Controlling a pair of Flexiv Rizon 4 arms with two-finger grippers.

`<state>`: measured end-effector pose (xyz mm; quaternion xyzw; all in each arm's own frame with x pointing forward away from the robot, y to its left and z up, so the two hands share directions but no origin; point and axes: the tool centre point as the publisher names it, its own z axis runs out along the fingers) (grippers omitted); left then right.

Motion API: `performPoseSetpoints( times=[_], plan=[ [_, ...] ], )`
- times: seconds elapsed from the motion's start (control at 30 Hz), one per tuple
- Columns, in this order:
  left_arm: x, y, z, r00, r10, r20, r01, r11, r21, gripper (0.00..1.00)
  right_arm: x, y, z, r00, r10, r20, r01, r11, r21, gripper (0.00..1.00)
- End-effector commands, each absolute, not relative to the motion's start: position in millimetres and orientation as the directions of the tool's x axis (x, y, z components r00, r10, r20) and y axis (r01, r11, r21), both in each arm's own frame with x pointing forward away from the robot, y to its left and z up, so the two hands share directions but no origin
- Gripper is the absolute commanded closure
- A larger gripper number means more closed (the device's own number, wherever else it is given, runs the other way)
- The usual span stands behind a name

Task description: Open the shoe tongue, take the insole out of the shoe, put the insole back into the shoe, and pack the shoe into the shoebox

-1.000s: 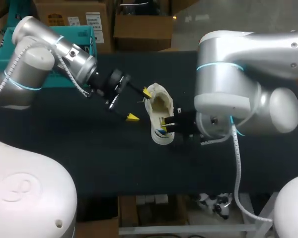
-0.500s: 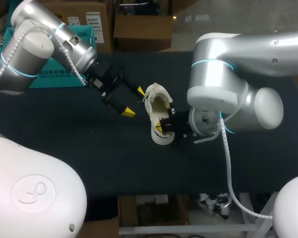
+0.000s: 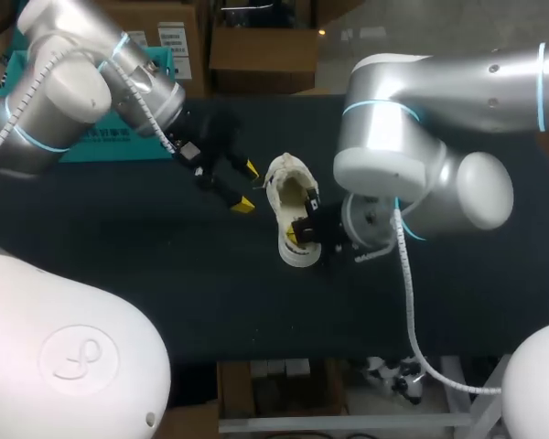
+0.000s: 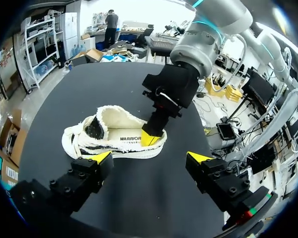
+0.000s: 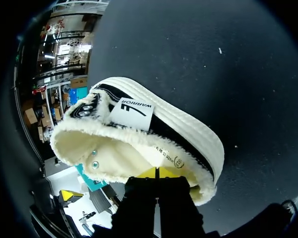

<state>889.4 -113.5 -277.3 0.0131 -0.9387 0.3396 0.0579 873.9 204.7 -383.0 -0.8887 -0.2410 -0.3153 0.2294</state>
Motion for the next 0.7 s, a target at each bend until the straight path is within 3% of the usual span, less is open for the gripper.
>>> performPoseSetpoints(
  times=[0.03,0.13,0.7],
  plan=[
    [882,-112,-275,-0.985,-0.148,0.085,-0.17,0.804,-0.57,0.0,867,186,-359,0.669,0.302,0.679,0.613,-0.741,-0.275,1.0],
    [884,-108,-275,-0.948,-0.301,0.103,-0.307,0.781,-0.543,0.0,864,173,-347,0.641,0.309,0.702,0.643,-0.716,-0.272,1.0],
    [884,-112,-286,-0.899,-0.41,0.154,-0.426,0.733,-0.531,0.0,875,115,-317,0.534,0.312,0.785,0.814,-0.441,-0.379,1.0]
  ],
)
